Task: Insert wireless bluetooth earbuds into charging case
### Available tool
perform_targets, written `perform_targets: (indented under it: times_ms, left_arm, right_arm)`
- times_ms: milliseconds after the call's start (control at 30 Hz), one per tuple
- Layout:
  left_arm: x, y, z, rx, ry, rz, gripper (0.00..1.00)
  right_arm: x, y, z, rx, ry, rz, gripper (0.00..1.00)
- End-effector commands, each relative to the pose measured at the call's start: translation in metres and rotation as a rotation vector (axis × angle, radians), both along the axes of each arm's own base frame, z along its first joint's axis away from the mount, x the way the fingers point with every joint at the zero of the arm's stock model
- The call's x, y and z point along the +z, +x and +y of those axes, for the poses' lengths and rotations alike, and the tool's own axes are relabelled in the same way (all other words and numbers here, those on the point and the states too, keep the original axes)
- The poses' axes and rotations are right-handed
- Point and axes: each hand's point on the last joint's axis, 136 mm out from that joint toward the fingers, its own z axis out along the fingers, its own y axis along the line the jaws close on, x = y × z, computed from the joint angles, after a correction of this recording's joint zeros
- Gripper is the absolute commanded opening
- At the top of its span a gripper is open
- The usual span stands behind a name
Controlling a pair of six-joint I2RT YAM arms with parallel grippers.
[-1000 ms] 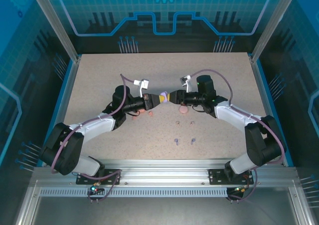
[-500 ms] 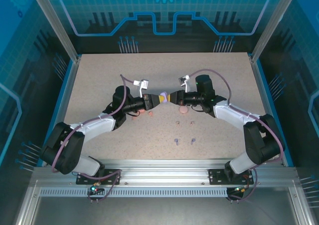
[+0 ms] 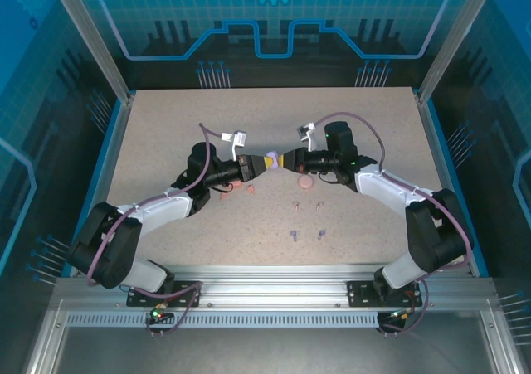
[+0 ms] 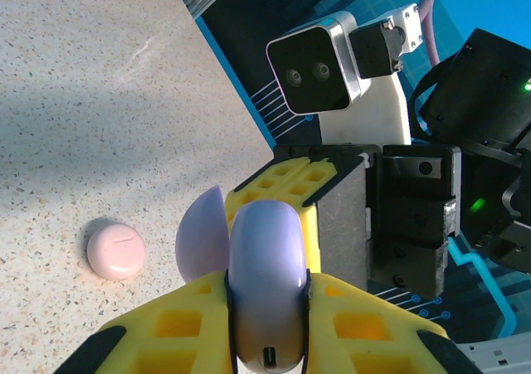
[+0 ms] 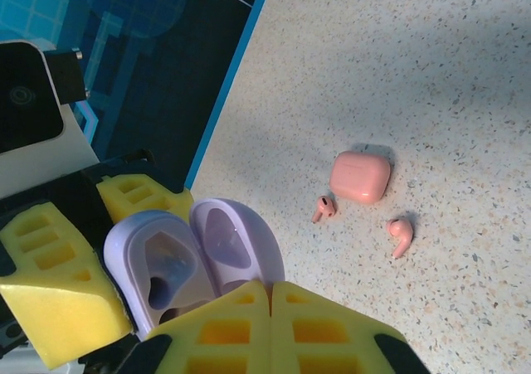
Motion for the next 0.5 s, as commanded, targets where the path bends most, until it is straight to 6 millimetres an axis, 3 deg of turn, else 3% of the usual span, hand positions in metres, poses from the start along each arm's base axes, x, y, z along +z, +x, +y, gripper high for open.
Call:
perform_targets:
  times_ms: [0, 100, 367, 467]
  left_arm:
    - [0.0102, -0.0060, -0.0084, -0.045, -0.032, -0.031, 0.00]
    - [0.0127, -0.0068, -0.0090, -0.049, -0.038, -0.036, 0.00]
    - [0.0163, -0.0077, -0.0100, -0.051, -0.050, -0.038, 0.00]
    - [0.0152, -0.0076, -0.0106, -0.050, -0.048, -0.037, 0.00]
  right_arm:
    - [0.0063, -0.0018, 0.0105, 0.031, -0.006, -0.016, 0.22]
    - [0.0037, -0.0014, 0.0110, 0.031, -0.008, -0.010, 0.24]
    - [0.0000, 0.0005, 0.0136, 0.040, -0.003, -0.004, 0.00]
    - [0.0007, 0.0008, 0.0137, 0.041, -0.005, -0.007, 0.00]
